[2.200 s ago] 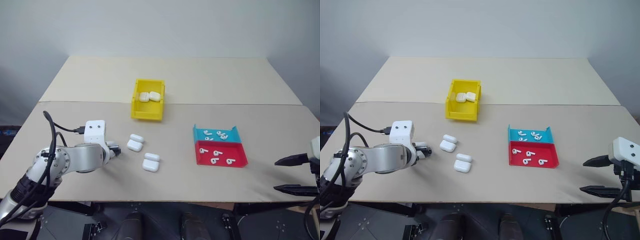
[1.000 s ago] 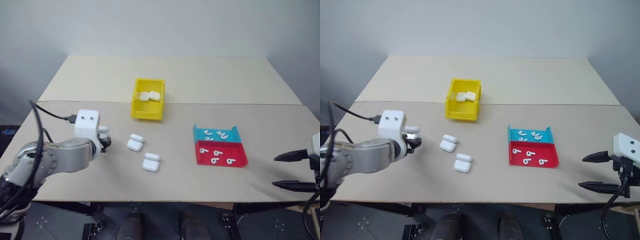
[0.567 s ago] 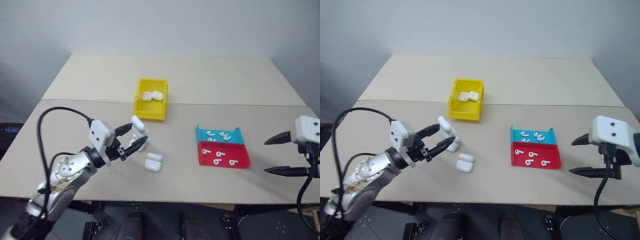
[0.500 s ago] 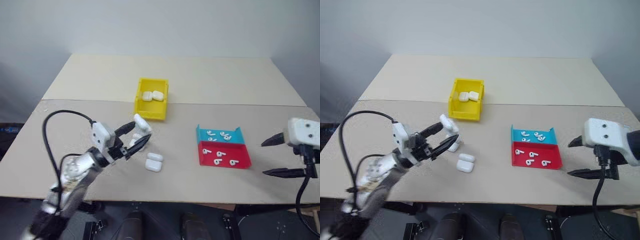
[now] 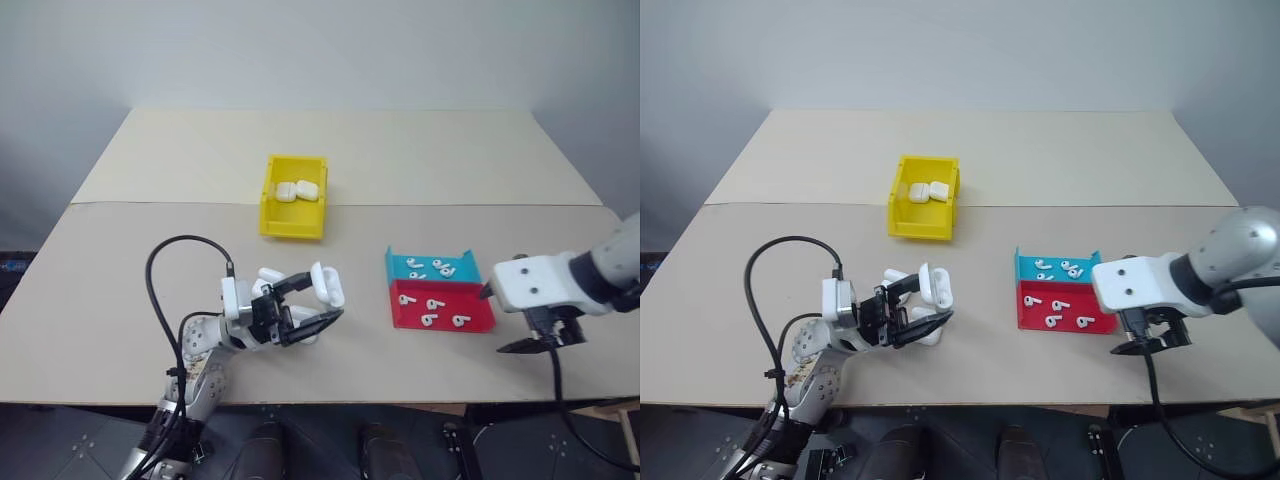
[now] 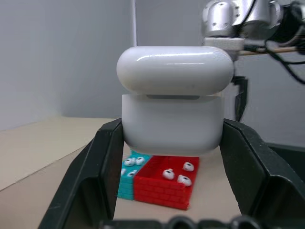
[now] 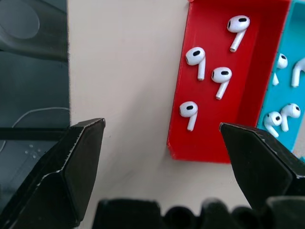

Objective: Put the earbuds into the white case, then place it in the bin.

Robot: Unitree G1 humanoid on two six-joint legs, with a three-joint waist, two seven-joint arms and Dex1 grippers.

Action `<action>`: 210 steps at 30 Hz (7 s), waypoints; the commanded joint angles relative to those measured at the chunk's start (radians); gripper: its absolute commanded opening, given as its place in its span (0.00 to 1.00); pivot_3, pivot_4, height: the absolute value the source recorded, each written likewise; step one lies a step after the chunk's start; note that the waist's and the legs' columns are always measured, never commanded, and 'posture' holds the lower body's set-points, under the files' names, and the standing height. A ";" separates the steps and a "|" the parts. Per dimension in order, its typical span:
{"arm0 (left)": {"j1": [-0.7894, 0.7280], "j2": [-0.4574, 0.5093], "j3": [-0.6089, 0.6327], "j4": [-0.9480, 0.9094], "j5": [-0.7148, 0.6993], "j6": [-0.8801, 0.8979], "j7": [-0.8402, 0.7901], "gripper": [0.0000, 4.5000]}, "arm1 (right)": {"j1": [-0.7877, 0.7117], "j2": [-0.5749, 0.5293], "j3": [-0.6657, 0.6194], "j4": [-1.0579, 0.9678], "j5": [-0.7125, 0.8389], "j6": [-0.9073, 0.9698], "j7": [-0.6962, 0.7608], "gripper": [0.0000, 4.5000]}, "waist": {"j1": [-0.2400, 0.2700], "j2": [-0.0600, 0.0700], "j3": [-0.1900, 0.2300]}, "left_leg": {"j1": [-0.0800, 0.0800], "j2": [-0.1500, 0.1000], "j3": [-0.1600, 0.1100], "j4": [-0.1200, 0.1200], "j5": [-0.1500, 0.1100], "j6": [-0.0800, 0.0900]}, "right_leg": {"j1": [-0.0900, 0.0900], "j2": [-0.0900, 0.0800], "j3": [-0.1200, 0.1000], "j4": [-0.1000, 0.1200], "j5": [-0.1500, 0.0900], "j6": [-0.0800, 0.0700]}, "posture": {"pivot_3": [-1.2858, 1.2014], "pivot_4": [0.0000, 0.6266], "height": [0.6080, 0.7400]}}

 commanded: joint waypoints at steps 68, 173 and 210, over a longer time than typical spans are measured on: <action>0.073 -0.013 0.045 -0.135 0.101 0.058 0.050 0.61 | -0.195 0.369 0.189 0.448 -0.396 -0.364 0.041 0.46 | -0.008 0.001 0.000 | 0.001 0.000 -0.001 0.001 0.001 0.002 | 0.001 0.000 0.000 0.002 0.002 0.000 | 0.52 0.24 1.00; -0.095 -0.150 0.050 -0.282 -0.062 0.248 0.046 0.61 | -0.137 0.844 -0.293 0.041 0.598 -0.141 -0.223 0.14 | -0.008 0.000 -0.001 | 0.001 0.000 -0.002 0.001 0.003 0.004 | 0.003 0.001 0.000 0.001 0.005 0.001 | 0.52 0.24 1.00; -0.085 -0.158 0.063 -0.255 -0.029 0.224 0.043 0.61 | -0.148 0.770 -0.304 0.086 0.563 -0.177 -0.172 0.49 | -0.008 0.000 0.000 | 0.000 0.000 -0.003 0.001 0.003 0.004 | 0.003 0.001 0.000 0.000 0.005 0.001 | 0.52 0.24 1.00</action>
